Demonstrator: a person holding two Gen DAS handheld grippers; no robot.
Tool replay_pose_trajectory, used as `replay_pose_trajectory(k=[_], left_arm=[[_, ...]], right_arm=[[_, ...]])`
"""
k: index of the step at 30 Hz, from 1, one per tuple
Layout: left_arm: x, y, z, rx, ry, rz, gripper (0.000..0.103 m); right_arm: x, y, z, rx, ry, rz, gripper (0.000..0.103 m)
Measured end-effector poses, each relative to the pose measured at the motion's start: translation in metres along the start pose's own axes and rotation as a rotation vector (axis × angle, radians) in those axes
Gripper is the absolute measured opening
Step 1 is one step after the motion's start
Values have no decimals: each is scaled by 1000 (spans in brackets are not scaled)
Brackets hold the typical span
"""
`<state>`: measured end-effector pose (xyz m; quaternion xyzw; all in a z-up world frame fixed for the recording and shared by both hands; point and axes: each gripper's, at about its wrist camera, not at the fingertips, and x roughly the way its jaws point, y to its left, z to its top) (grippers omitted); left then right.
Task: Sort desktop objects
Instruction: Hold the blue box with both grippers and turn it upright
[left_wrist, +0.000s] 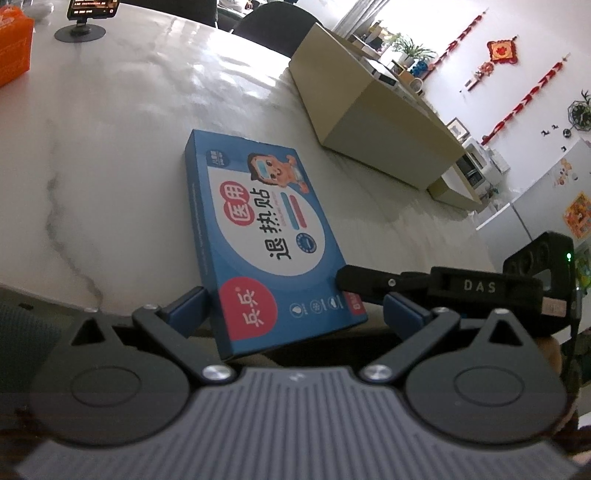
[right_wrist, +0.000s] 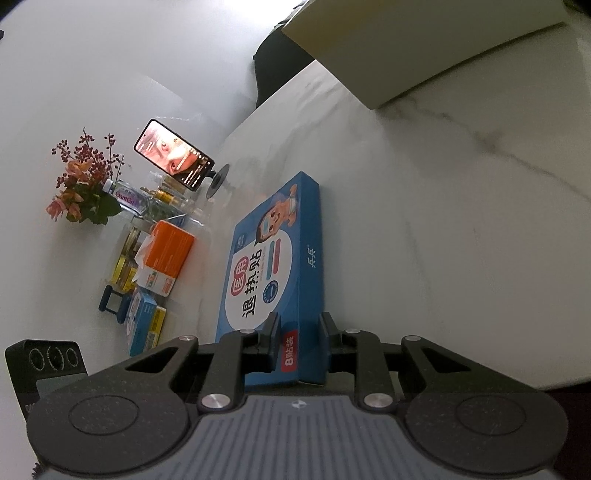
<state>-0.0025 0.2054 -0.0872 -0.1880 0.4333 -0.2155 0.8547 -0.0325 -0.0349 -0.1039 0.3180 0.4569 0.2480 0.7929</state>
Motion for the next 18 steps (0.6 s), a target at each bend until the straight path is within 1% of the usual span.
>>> replay_pose_trajectory(k=[10, 15, 18], left_arm=[[-5, -9, -10, 14, 30, -14, 102], [-9, -1, -9, -39, 36, -71, 101], [-13, 4, -7, -67, 18, -99, 99]], right_arm=[[-10, -4, -9, 32, 12, 13, 27], [-14, -16, -8, 101, 18, 46, 31], [-16, -22, -7, 139, 26, 69, 32]])
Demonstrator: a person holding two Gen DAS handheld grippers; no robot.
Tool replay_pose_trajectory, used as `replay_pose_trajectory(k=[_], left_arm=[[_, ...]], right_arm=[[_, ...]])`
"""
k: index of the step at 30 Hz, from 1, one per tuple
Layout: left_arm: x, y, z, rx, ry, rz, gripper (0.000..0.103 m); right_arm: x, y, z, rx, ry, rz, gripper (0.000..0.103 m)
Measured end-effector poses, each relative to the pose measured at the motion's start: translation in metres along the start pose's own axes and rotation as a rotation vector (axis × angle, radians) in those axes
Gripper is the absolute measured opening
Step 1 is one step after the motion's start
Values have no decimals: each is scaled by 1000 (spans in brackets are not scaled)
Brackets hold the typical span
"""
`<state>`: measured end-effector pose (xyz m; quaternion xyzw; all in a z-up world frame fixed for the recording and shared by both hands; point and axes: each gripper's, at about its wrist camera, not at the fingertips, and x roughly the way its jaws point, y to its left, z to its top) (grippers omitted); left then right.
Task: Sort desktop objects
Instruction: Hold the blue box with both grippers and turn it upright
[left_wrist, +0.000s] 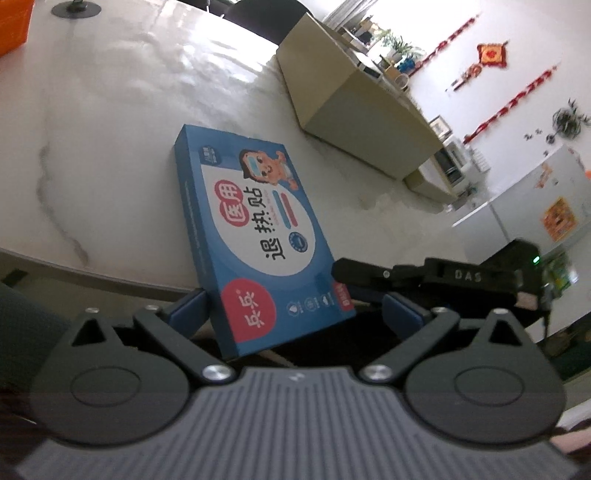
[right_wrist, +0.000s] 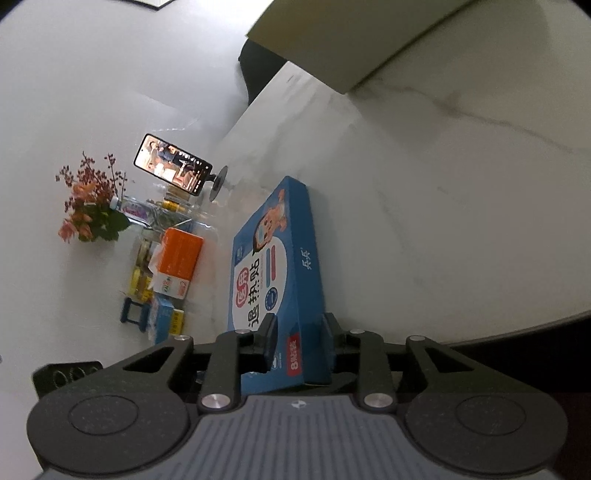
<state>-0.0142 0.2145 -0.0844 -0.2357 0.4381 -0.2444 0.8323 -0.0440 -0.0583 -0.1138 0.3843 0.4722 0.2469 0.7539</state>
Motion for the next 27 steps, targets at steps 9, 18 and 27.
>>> replay_pose_trajectory(k=[9, 18, 27], left_arm=[[0, -1, 1, 13, 2, -6, 100], [-6, -3, -4, 34, 48, -15, 100], [-4, 3, -4, 11, 50, -29, 100]], right_arm=[[-1, 3, -2, -35, 22, 7, 37], [-4, 1, -7, -12, 82, 44, 42], [-4, -5, -5, 23, 89, 48, 41]])
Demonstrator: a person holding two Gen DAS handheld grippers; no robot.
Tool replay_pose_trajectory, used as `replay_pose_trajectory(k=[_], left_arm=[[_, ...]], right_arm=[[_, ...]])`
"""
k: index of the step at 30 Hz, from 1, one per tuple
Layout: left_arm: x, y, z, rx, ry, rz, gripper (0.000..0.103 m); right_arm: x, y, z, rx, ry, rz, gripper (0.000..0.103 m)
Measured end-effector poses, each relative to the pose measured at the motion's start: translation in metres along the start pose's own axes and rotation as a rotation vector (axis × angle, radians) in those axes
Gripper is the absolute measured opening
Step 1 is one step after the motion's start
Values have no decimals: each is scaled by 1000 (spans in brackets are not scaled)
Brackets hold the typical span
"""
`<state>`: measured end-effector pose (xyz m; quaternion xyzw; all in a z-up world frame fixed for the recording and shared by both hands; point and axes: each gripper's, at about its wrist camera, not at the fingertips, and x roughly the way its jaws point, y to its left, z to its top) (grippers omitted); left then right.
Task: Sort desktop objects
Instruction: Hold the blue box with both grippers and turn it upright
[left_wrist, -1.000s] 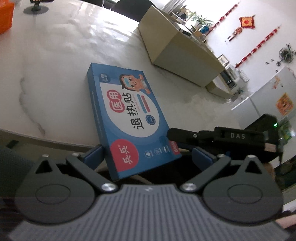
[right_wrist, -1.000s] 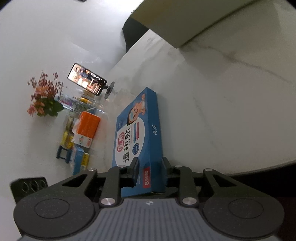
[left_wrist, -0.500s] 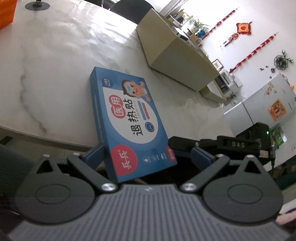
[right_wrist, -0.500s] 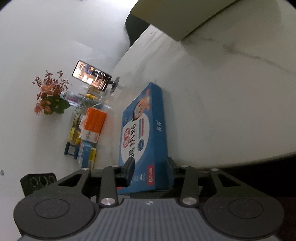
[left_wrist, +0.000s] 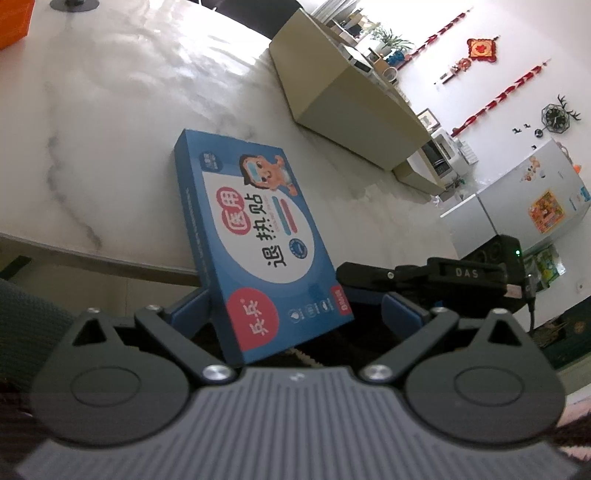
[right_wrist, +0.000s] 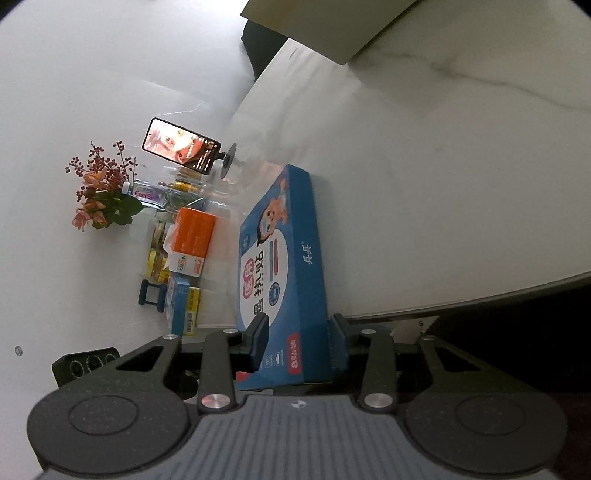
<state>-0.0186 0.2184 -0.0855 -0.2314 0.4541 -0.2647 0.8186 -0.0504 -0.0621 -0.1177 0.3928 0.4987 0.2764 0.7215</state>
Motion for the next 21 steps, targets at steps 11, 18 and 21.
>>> replay_pose_trajectory(k=[11, 18, 21], left_arm=[[-2, 2, -1, 2, -16, -21, 100], [2, 3, -3, 4, -8, -28, 100], [1, 3, -3, 8, -9, -29, 100]], right_arm=[[6, 2, -3, -38, 25, -50, 56], [22, 2, -1, -35, 73, -39, 55], [24, 8, -2, -53, 86, -19, 55]])
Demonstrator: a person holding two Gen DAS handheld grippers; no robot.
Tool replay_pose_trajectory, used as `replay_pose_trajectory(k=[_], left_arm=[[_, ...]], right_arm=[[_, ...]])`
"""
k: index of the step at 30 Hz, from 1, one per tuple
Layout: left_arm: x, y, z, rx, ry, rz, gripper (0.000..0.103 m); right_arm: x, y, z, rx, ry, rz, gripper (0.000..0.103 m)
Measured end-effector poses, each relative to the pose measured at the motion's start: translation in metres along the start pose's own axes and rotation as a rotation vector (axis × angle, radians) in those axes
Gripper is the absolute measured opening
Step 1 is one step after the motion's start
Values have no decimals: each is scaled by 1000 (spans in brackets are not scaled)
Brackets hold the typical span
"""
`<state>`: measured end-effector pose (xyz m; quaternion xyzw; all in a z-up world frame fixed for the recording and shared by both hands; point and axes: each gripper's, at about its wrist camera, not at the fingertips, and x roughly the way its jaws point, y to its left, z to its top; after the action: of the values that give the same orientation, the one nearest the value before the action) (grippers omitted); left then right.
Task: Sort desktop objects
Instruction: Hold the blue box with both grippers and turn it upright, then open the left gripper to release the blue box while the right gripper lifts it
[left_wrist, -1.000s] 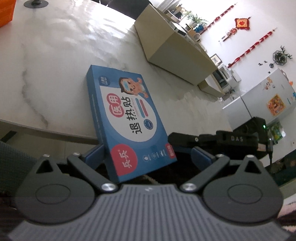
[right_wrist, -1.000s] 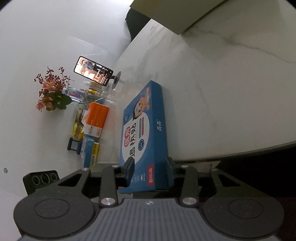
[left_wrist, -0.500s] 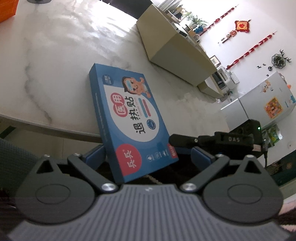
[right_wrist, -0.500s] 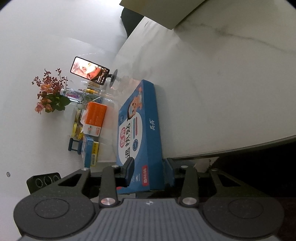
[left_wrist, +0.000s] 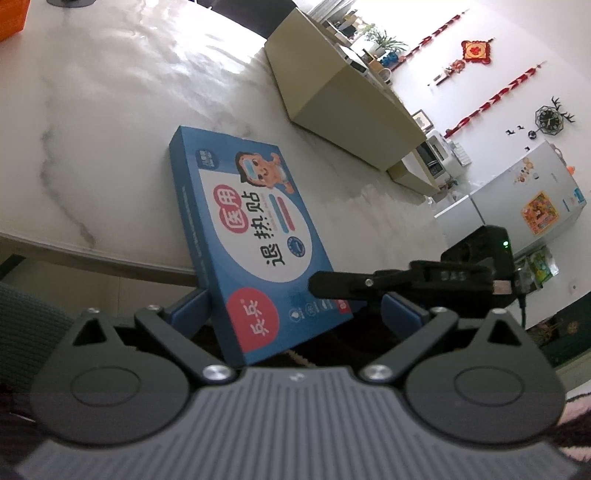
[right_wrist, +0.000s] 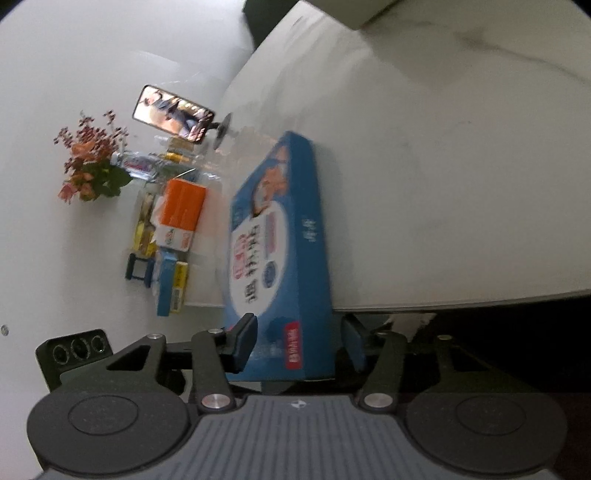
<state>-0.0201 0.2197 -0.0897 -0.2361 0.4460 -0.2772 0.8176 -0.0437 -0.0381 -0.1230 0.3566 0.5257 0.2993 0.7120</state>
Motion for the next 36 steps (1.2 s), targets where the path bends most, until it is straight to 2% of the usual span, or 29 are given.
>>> replay_pose_trajectory(k=[4, 8, 12, 18, 25, 36], left_arm=[[-1, 2, 0, 0, 0, -5, 100], [-1, 2, 0, 5, 3, -16, 100], [-1, 3, -1, 6, 5, -32, 100], [0, 5, -1, 4, 6, -57, 100], [-5, 10, 1, -10, -15, -58, 100], [-12, 10, 4, 2, -66, -59, 102]], right_arm=[[-8, 11, 0, -44, -12, 15, 53], [-16, 15, 5, -70, -35, 41, 39], [-18, 17, 14, -82, -45, 45, 34], [-17, 33, 21, -176, -73, 7, 28], [-21, 71, 24, -392, -96, -82, 27], [-13, 118, 17, -673, -31, -225, 28]])
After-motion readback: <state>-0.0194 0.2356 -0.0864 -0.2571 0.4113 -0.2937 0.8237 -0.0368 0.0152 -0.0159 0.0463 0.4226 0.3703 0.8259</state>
